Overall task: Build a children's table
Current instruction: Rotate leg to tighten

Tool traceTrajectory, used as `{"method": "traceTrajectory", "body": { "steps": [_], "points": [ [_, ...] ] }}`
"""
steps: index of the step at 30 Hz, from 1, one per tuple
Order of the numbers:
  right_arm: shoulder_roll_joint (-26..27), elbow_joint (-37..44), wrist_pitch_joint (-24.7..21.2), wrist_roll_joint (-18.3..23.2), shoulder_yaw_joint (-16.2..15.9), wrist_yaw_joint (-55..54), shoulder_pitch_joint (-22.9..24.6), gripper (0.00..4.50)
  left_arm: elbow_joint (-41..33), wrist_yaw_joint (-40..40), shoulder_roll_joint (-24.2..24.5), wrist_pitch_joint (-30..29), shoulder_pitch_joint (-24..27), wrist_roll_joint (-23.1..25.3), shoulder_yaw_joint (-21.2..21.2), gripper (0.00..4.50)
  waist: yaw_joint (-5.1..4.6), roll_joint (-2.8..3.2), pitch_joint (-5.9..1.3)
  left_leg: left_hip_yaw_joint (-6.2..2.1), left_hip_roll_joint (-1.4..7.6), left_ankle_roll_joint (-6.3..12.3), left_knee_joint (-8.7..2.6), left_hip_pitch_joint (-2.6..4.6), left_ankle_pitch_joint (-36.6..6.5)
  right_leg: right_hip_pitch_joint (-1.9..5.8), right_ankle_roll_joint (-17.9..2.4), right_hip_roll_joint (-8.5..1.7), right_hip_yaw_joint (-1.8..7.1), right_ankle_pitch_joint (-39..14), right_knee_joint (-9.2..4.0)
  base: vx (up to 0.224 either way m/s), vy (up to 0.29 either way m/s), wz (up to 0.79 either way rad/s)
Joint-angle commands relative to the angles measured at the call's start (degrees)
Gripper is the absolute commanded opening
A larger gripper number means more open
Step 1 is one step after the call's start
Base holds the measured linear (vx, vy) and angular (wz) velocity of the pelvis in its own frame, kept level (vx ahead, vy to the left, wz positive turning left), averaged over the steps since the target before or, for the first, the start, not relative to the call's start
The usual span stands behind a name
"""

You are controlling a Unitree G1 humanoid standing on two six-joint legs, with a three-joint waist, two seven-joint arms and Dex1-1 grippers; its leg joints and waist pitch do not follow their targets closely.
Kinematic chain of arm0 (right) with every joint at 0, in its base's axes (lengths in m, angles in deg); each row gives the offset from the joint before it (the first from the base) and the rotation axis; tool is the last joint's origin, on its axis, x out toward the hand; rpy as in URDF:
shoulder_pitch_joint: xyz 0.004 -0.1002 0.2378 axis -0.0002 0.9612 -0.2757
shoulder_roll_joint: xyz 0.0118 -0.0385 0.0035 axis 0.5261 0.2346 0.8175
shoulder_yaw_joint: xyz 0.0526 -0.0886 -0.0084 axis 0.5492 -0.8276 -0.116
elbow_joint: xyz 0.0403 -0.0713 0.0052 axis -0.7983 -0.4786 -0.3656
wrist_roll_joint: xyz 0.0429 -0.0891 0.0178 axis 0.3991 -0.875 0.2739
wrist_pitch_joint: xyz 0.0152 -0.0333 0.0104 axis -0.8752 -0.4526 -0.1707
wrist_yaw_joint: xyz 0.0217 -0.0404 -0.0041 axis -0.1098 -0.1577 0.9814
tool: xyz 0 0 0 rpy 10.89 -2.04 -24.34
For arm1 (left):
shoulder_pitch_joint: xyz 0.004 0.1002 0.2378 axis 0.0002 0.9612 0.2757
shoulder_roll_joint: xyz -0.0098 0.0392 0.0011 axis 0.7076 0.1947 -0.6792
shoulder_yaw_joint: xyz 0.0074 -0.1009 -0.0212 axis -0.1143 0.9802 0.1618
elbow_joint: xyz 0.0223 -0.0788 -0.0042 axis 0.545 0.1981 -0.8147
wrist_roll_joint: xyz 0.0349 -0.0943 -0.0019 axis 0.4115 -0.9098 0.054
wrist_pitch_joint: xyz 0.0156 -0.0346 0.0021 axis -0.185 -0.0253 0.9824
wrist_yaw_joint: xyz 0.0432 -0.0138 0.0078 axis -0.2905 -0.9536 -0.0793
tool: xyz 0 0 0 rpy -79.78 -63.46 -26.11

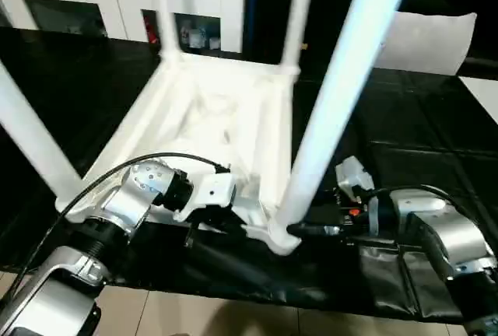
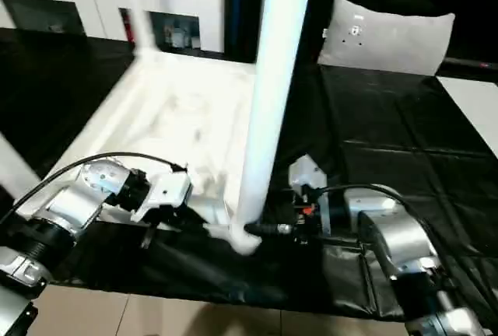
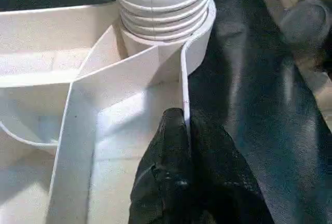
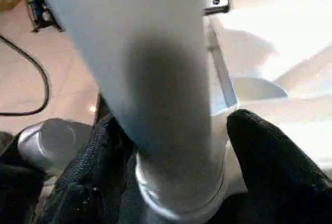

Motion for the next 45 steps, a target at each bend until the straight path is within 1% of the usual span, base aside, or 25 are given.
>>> {"method": "traceTrajectory", "body": {
  "steps": [1, 7, 10, 13, 14, 15, 17, 18, 19, 20, 21, 22, 23, 25, 26, 27, 28, 30, 32, 33, 35, 37, 39, 41, 45],
  "points": [
    [-0.37, -0.28, -0.11, 0.46, -0.38, 1.05, -1.07, 2.74, 0.01, 2.62, -1.0, 1.66, -1.27, 1.48, -2.42, 0.0, -0.24, -0.31, -3.66, 0.16, 3.0, 4.68, -3.84, -0.01, -3.61, 3.3, -14.91, -4.27, 2.18, -7.37, -3.28, 0.0, 0.0, 0.0],
    [-0.49, -0.38, -1.32, 1.3, -0.79, 3.02, -1.38, 2.15, 0.94, 2.8, -0.99, 2.2, -1.88, 1.61, -2.38, 0.0, -0.09, -0.26, -3.76, 0.14, 3.03, 4.43, -3.79, -0.14, -3.21, 3.42, -14.77, -4.42, 1.92, -7.34, -3.21, 0.0, 0.0, 0.0],
    [-0.43, 0.28, -2.87, 2.27, -0.53, 2.88, -1.1, 2.02, 0.93, 2.65, -1.07, 1.04, -1.82, 1.19, -1.82, 0.0, -0.04, -0.21, -3.77, 0.19, 3.06, 4.41, -3.77, -0.15, -2.95, 3.45, -14.77, -4.42, 1.82, -7.0, -3.2, 0.0, 0.0, 0.0],
    [1.05, 3.22, -8.52, 4.9, 1.08, -0.44, 0.2, 1.99, -0.04, 1.48, -1.65, -2.42, -1.38, 0.01, -0.46, 0.0, 0.07, -0.22, -3.66, 0.33, 3.17, 4.24, -3.79, -0.16, -3.0, 3.42, -15.0, -4.42, 1.67, -6.81, -3.16, 0.0, 0.0, 0.0],
    [1.05, 3.22, -8.52, 4.9, 1.08, -0.44, 0.2, 1.99, -0.04, 1.48, -1.65, -2.42, -1.38, 0.01, -0.46, 0.0, 0.15, -0.19, -3.57, 0.35, 3.18, 4.01, -3.87, -0.1, -3.38, 3.4, -14.8, -4.44, 1.68, -7.64, -3.32, 0.0, 0.0, 0.0],
    [2.85, 5.41, -11.42, 5.45, 1.79, -4.75, 1.32, 1.99, -1.79, -2.04, -2.6, -7.75, -0.83, -0.26, 0.69, 0.0, 0.01, -0.23, -3.54, 0.34, 3.18, 3.76, -3.9, -0.21, -3.68, 3.43, -14.64, -4.48, 1.67, -8.35, -3.33, 0.0, 0.0, 0.0],
    [4.04, 6.23, -11.92, 4.89, 2.01, -7.53, 1.87, 1.99, -2.58, -4.19, -3.19, -10.61, -0.59, -0.27, 1.3, 0.0, -0.14, -0.27, -3.18, 0.34, 3.09, 2.37, -4.11, -0.06, -6.02, 3.18, -13.14, -4.53, 1.7, -13.44, -3.95, 0.0, 0.0, 0.0],
    [6.43, 6.22, -11.58, 2.65, 2.28, -12.95, 2.27, 1.99, -3.42, -7.11, -4.45, -13.86, -0.47, -0.61, 2.26, 0.0, -0.19, -0.22, -3.15, 0.37, 3.06, 1.84, -4.13, -0.01, -6.71, 3.09, -12.53, -4.55, 1.73, -15.44, -4.12, 0.0, 0.0, 0.0],
    [7.61, 6.11, -11.53, 1.5, 2.45, -15.62, 2.4, 1.99, -3.78, -8.42, -5.12, -15.21, -0.45, -0.84, 2.73, 0.0, -0.44, -0.2, -2.88, 0.41, 2.89, 0.75, -4.25, 0.01, -8.26, 2.72, -11.14, -4.45, 1.66, -20.01, -4.62, 0.0, 0.0, 0.0],
    [8.19, 6.05, -11.55, 0.94, 2.53, -16.93, 2.46, 1.99, -3.95, -9.08, -5.46, -15.89, -0.45, -0.94, 2.96, 0.0, -0.6, -0.23, -2.86, 0.31, 2.72, 0.37, -4.31, -0.13, -9.08, 2.87, -10.19, -4.43, 1.51, -22.58, -4.86, 0.0, 0.0, 0.0],
    [10.7, 5.44, -12.02, -0.61, 3.34, -22.25, 2.32, 1.98, -4.19, -11.73, -6.61, -17.83, -0.67, -0.3, 3.29, 0.0, -1.05, -0.56, -2.91, 0.04, 2.64, -0.34, -4.57, -0.66, -9.31, 3.28, -8.07, -4.39, 1.31, -25.67, -5.03, 0.0, 0.0, 0.0],
    [12.61, 4.99, -12.44, -1.56, 4.05, -26.15, 2.15, 1.98, -4.29, -13.67, -7.49, -19.21, -0.87, 0.25, 3.49, 0.0, -1.55, -0.35, -2.79, -0.06, 2.62, -0.87, -4.66, -0.6, -10.06, 2.9, -6.84, -4.34, 1.27, -27.49, -5.29, 0.0, 0.0, 0.0],
    [17.69, 4.27, -13.89, -2.96, 6.16, -35.46, 1.51, 1.98, -4.35, -18.78, -10.7, -23.7, -1.52, 0.18, 4.78, 0.0, -2.29, -0.39, -2.77, -0.15, 2.44, -1.26, -4.71, -0.76, -10.78, 2.93, -5.82, -4.26, 1.09, -29.35, -5.46, 0.0, 0.0, 0.0],
    [19.67, 4.06, -14.56, -3.59, 6.9, -39.11, 1.22, 1.98, -4.25, -21.01, -12.17, -25.31, -1.87, 0.05, 5.42, 0.0, -3.02, -0.5, -2.89, -0.33, 2.14, -1.48, -4.55, -0.71, -11.55, 2.8, -4.63, -4.29, 0.83, -31.95, -5.97, 0.0, 0.0, 0.0],
    [22.86, 4.22, -15.89, -5.2, 7.87, -45.44, 0.88, 1.98, -4.6, -24.71, -14.42, -28.08, -2.41, 0.33, 6.27, 0.0, -3.19, -0.53, -2.99, -0.25, 2.12, -1.3, -4.5, -0.72, -10.97, 2.85, -4.48, -4.27, 0.96, -31.46, -5.95, 0.0, 0.0, 0.0],
    [24.81, 3.87, -15.9, -6.08, 8.79, -49.38, 0.51, 1.98, -4.37, -27.2, -15.74, -29.07, -2.81, 0.46, 6.94, 0.0, -3.51, -0.4, -2.86, -0.18, 2.21, -1.23, -4.52, -0.63, -10.76, 2.4, -5.02, -4.04, 1.05, -30.3, -5.96, 0.0, 0.0, 0.0],
    [26.18, 3.75, -15.99, -6.63, 9.44, -52.18, 0.29, 1.97, -4.5, -28.92, -16.62, -30.07, -2.99, 0.58, 7.42, 0.0, -3.78, -0.35, -3.07, -0.14, 2.14, -1.06, -4.44, -0.57, -10.39, 2.44, -5.49, -4.0, 1.1, -28.76, -5.9, 0.0, 0.0, 0.0],
    [28.36, 3.1, -14.1, -9.25, 9.82, -58.01, -0.42, 1.97, -4.84, -32.25, -18.38, -31.46, -3.3, 1.32, 7.93, 0.0, -3.85, -0.19, -3.21, -0.03, 2.18, -0.59, -4.42, -0.47, -9.5, 2.43, -6.62, -3.85, 1.28, -25.24, -5.67, 0.0, 0.0, 0.0],
    [29.85, 3.27, -12.59, -9.62, 10.17, -60.03, -0.63, 1.97, -4.83, -34.71, -19.78, -31.59, -3.5, 1.69, 8.43, 0.0, -3.63, 0.0, -3.62, 0.18, 2.26, 0.12, -4.23, -0.49, -7.21, 2.75, -8.62, -3.75, 1.48, -18.06, -4.98, 0.0, 0.0, 0.0],
    [30.42, 3.6, -12.43, -9.74, 10.36, -60.3, -0.6, 2.31, -5.07, -35.17, -20.25, -31.96, -3.46, 1.75, 8.67, 0.0, -3.63, 0.0, -3.74, 0.2, 2.33, 0.44, -4.2, -0.57, -6.21, 2.87, -9.27, -3.73, 1.49, -15.66, -4.75, 0.0, 0.0, 0.0],
    [31.17, 4.26, -11.82, -9.91, 10.63, -60.93, -0.4, 2.64, -5.61, -35.87, -20.66, -32.21, -3.32, 2.18, 8.75, 0.0, -3.38, 0.08, -4.01, 0.34, 2.26, 2.01, -3.97, -0.94, -2.05, 3.38, -11.44, -3.65, 1.5, -6.68, -3.82, 0.0, 0.0, 0.0],
    [31.38, 4.82, -11.18, -10.29, 10.79, -61.35, -0.12, 2.74, -6.21, -35.97, -20.51, -32.34, -3.05, 2.75, 8.45, 0.0, -3.19, 0.12, -4.0, 0.41, 2.24, 2.87, -3.94, -0.97, -0.96, 3.54, -12.72, -3.66, 1.48, -3.61, -3.58, 0.0, 0.0, 0.0],
    [30.6, 5.55, -10.1, -10.2, 11.05, -60.91, 0.48, 2.84, -6.91, -35.7, -19.46, -31.58, -2.43, 3.0, 8.14, 0.0, -3.17, 0.16, -3.91, 0.47, 2.28, 3.12, -3.97, -0.89, -2.01, 3.6, -13.21, -3.72, 1.48, -4.03, -3.66, 0.0, 0.0, 0.0],
    [29.64, 6.35, -10.42, -9.27, 11.65, -59.72, 0.93, 3.02, -7.4, -35.6, -18.48, -31.65, -2.03, 2.98, 8.41, 0.0, -3.11, 0.13, -3.74, 0.51, 2.3, 2.78, -4.06, -0.81, -3.94, 3.57, -12.8, -3.79, 1.52, -7.11, -4.01, 0.0, 0.0, 0.0],
    [27.86, 7.9, -10.75, -7.96, 12.15, -57.55, 1.63, 3.39, -8.56, -34.17, -16.63, -30.73, -1.07, 3.04, 8.26, 0.0, -2.91, 0.2, -3.65, 0.45, 2.46, 2.69, -4.13, -0.84, -4.41, 3.59, -12.03, -3.82, 1.56, -8.33, -4.06, 0.0, 0.0, 0.0]
  ]
}}
